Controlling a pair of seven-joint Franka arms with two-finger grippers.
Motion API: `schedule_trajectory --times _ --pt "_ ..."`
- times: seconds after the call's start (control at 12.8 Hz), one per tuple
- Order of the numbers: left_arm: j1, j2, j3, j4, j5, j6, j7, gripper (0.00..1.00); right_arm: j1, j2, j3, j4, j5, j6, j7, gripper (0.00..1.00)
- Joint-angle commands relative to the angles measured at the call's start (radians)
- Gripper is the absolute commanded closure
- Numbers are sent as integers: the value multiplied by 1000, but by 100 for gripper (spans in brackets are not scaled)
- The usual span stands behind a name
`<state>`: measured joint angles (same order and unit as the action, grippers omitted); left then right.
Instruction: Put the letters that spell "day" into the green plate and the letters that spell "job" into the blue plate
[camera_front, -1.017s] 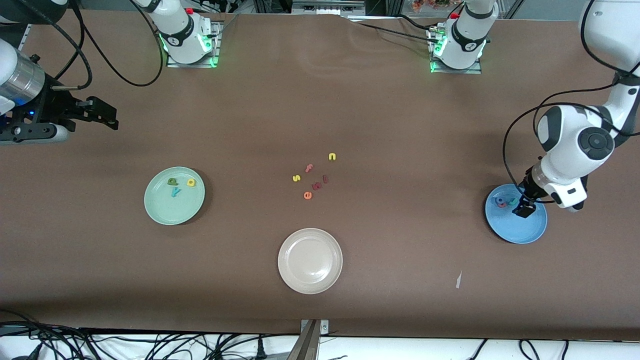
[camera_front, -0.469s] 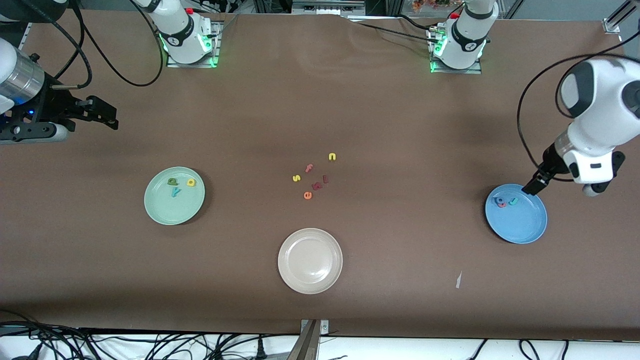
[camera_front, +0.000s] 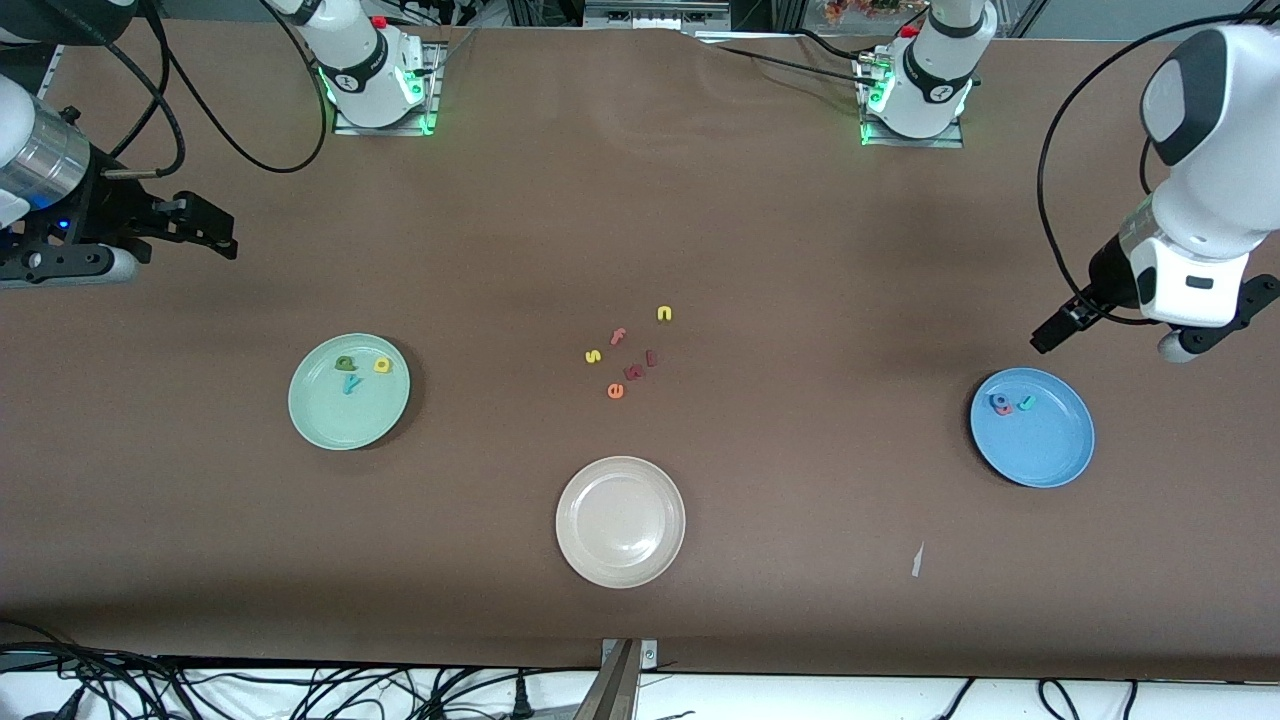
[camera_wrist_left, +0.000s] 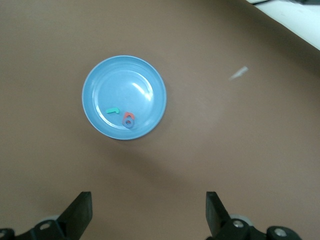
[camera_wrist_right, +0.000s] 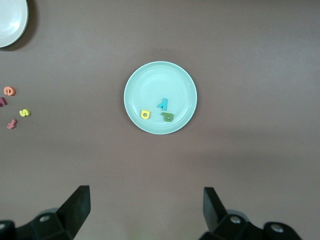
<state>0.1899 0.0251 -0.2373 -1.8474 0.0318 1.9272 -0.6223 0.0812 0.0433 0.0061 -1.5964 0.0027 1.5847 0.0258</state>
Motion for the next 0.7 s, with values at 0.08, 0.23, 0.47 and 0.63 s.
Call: schedule_trajectory --times 0.08,0.23,0.47,0.63 --pt "-37 4 50 163 -73 -209 223 0 2 3 2 21 -6 -17 -9 0" --pt "-37 -10 53 191 -59 -256 388 0 2 3 2 19 -7 -18 -9 0" --pt "-37 -14 61 229 -20 -301 490 0 2 3 2 21 -7 -18 -23 0" --pt "-96 -8 111 269 -16 -339 518 0 2 3 2 19 -7 -15 -29 0"
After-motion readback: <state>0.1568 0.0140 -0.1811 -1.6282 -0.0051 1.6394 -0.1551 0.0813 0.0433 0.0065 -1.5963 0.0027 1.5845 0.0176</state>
